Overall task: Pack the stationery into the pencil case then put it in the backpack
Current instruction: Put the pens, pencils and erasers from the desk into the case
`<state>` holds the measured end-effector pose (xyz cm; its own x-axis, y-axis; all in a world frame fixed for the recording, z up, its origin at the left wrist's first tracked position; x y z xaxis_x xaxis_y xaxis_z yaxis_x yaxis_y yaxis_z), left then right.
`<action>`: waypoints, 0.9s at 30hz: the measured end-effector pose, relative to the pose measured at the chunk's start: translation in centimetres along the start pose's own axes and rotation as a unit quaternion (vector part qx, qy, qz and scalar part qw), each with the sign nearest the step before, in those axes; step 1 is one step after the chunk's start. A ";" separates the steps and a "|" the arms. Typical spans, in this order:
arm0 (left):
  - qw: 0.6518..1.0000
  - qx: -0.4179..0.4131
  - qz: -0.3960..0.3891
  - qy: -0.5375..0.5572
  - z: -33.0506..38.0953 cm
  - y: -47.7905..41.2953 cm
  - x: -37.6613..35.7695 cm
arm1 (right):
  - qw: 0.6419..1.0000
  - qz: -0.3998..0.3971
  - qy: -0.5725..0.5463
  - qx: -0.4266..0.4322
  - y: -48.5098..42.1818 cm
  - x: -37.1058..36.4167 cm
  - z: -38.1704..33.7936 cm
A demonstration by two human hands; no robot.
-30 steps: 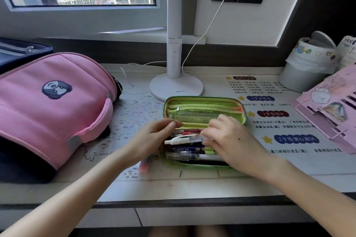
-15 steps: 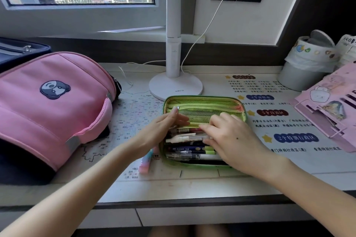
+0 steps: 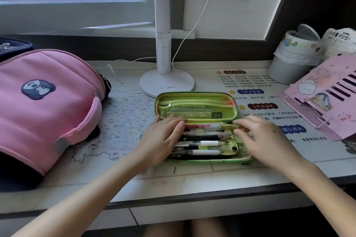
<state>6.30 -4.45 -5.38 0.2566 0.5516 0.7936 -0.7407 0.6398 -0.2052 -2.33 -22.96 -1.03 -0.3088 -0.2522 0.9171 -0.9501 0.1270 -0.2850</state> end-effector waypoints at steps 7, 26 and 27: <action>0.988 -0.084 -0.080 -0.099 0.7 -0.5 -1.4 | 0.999 -0.029 -0.034 -0.004 1.0 -1.7 0.6; 0.953 0.237 -0.024 -0.187 -3.8 7.1 5.1 | 0.978 -0.063 0.018 0.197 -3.0 -6.2 -17.1; 0.952 0.241 -0.021 -0.187 -4.1 7.1 5.3 | 0.980 -0.071 0.052 0.181 -4.0 -7.1 -17.6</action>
<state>4.92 5.16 -4.98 0.1198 0.2453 0.9620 -0.9568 0.2870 0.0460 4.46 -4.76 -1.45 -0.1844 -0.1416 0.9726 -0.9426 -0.2547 -0.2158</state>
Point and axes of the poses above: each hand's wrist, its own y-axis away from the middle knuckle, its own x-axis out of the back of the hand, z = x × y, the point moved 8 cm from there along -y, towards the middle knuckle, and after that the axes turned 2 degrees about -x, right-handed, at the moved point
